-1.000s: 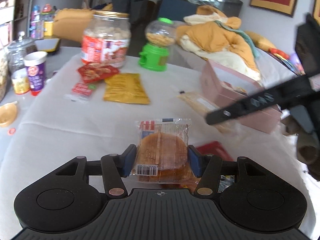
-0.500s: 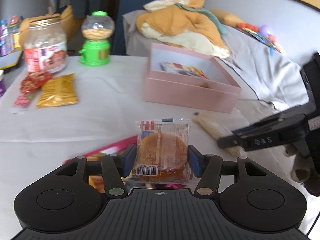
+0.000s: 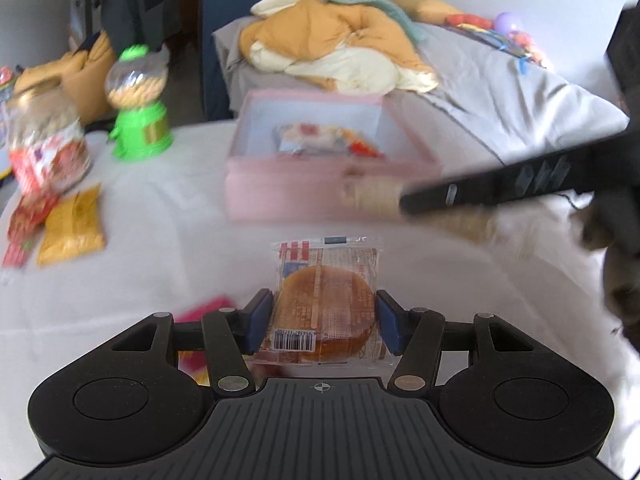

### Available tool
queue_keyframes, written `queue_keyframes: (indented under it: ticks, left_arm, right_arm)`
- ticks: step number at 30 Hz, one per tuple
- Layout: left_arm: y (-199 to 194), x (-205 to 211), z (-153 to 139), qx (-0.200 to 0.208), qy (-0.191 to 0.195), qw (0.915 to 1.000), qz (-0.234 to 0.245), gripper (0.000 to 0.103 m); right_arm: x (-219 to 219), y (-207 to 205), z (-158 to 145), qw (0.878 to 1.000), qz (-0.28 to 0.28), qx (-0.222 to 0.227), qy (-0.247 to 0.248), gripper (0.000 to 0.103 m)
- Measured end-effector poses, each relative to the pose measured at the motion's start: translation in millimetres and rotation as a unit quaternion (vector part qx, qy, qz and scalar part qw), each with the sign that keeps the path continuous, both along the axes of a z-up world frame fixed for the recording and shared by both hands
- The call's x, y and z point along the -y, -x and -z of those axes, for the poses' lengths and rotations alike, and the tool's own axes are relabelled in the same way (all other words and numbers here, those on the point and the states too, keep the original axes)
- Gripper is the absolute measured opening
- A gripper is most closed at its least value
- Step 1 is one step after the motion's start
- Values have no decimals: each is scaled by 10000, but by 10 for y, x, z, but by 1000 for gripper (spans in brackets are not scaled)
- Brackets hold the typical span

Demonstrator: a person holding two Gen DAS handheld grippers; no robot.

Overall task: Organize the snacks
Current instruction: 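Carry both packets over the pink box and open both tools to drop them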

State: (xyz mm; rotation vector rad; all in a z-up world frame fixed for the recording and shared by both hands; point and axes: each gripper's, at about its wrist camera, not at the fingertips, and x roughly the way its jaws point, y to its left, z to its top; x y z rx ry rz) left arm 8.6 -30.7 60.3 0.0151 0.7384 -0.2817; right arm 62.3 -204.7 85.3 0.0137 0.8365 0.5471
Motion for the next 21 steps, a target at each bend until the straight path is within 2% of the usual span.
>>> queue_keyframes:
  ticks: [3, 5, 8, 10, 11, 12, 14, 15, 19, 21]
  left_arm:
    - [-162, 127, -306, 437, -44, 9990, 81, 61]
    - [-339, 172, -585, 877, 30, 9961, 33, 61]
    - [-660, 176, -960, 1529, 311, 9875, -206, 61]
    - [-883, 167, -1063, 1766, 572, 9824, -208, 61]
    - [-1036, 158, -1055, 1743, 752, 9816, -179, 62]
    - [-1236, 155, -978, 1521, 933, 9839, -115, 62]
    - [-1617, 165, -725, 741, 1015, 9921, -13, 60]
    - [-1702, 152, -620, 593, 1007, 9931, -107, 59]
    - [-1704, -16, -525, 681, 1101, 9913, -219, 59]
    - [-1649, -81, -498, 456, 990, 9937, -244, 59]
  right_arm:
    - [184, 13, -459, 9980, 125, 534, -307, 29]
    - [260, 10, -736, 9948, 269, 908, -372, 29]
    - [401, -38, -1071, 9881, 522, 1377, -434, 29]
    - [506, -104, -1219, 9847, 685, 1537, -460, 29]
    - [534, -125, -1258, 9835, 741, 1587, -450, 29]
    - [564, -154, -1278, 9824, 806, 1630, -427, 29]
    - [616, -233, -1265, 9811, 954, 1645, -348, 29]
    - [625, -275, -1244, 9814, 1013, 1595, -332, 29]
    - [683, -517, -1053, 9854, 1136, 1199, -415, 29]
    - [657, -645, -934, 9865, 1150, 1096, -393, 29]
